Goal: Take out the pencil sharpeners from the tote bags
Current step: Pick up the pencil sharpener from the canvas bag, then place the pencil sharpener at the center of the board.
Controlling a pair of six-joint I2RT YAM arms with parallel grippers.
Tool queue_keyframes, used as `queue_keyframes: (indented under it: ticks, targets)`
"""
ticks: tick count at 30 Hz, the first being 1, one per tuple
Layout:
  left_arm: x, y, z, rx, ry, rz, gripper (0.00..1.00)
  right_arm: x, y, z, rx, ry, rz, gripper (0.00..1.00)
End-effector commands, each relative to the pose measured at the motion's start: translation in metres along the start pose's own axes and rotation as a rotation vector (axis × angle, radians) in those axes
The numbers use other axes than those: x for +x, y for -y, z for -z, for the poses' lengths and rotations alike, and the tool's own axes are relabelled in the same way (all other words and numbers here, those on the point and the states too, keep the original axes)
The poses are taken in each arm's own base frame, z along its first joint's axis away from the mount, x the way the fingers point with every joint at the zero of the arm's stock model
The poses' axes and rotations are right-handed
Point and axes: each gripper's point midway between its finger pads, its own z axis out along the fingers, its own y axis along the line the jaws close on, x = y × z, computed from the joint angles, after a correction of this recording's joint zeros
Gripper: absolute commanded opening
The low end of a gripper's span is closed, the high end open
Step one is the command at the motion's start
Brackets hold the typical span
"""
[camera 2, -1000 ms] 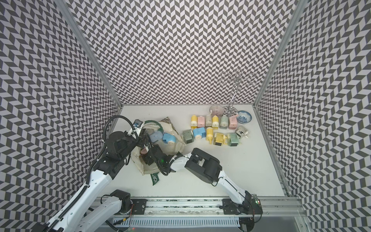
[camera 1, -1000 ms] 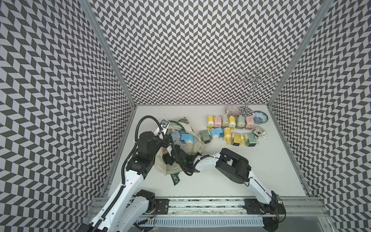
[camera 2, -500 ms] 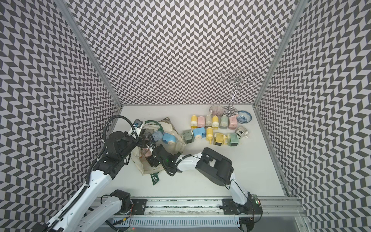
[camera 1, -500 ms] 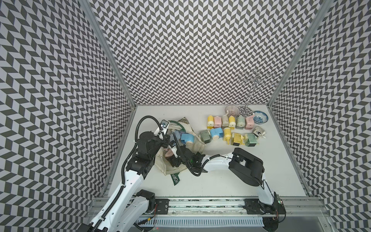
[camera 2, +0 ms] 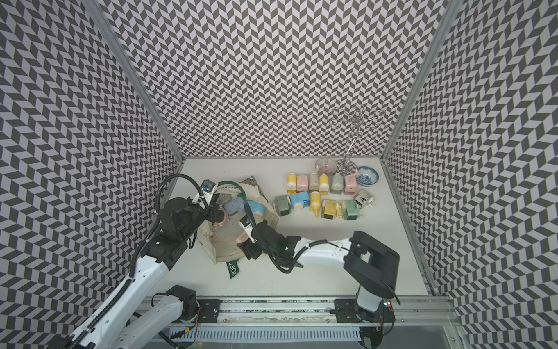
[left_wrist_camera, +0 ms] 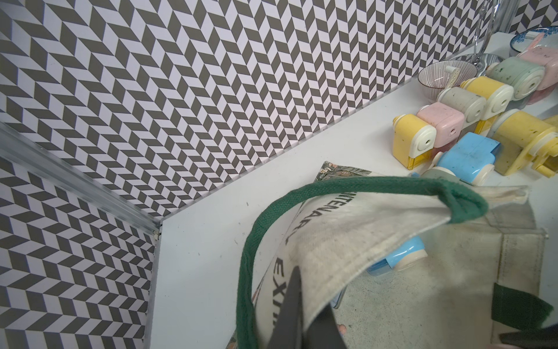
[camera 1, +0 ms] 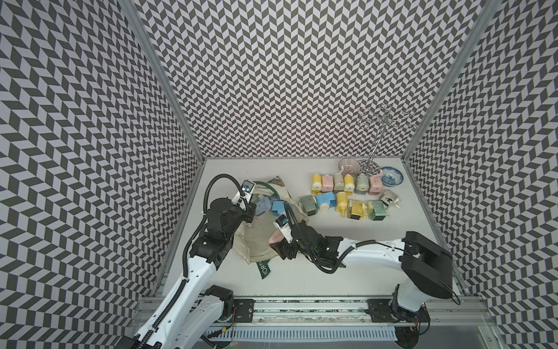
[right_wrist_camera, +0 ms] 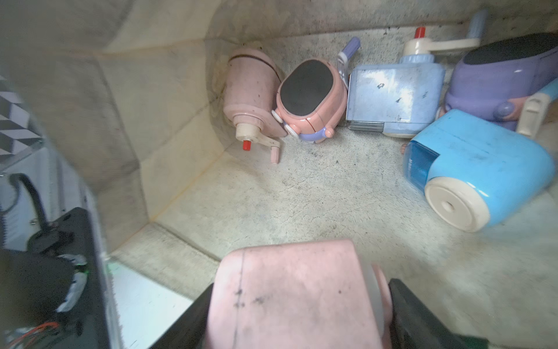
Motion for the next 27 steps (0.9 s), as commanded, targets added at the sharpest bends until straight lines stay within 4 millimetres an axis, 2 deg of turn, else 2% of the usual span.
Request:
queue_keyframes:
  ticks: [1, 4, 7, 11, 13, 18, 22, 27]
  targets:
    - [-0.017, 0.001, 0.002, 0.005, 0.052, 0.015, 0.0, -0.026, 0.007, 0.035, 0.026, 0.094, -0.016, 0.45]
    - [-0.017, 0.004, 0.002, 0.019, 0.053, 0.013, 0.0, -0.032, 0.022, 0.064, 0.092, 0.13, -0.031, 0.45]
    - [-0.014, 0.01, 0.002, 0.048, 0.051, 0.009, 0.0, -0.036, 0.046, 0.091, 0.177, 0.167, -0.052, 0.45]
    - [-0.017, 0.011, 0.003, 0.054, 0.054, 0.01, 0.0, -0.026, 0.099, 0.119, 0.308, 0.187, -0.127, 0.46]
    - [-0.018, 0.009, 0.004, 0.046, 0.061, 0.011, 0.0, -0.02, 0.131, 0.135, 0.383, 0.202, -0.206, 0.46]
    - [-0.02, 0.011, 0.005, 0.056, 0.07, 0.013, 0.0, 0.003, 0.208, 0.181, 0.613, 0.253, -0.408, 0.46]
    - [-0.02, 0.013, 0.005, 0.064, 0.068, 0.013, 0.0, 0.03, 0.253, 0.207, 0.76, 0.276, -0.556, 0.46]
    - [-0.021, 0.017, 0.006, 0.079, 0.078, 0.011, 0.0, 0.074, 0.305, 0.24, 0.975, 0.298, -0.693, 0.46]
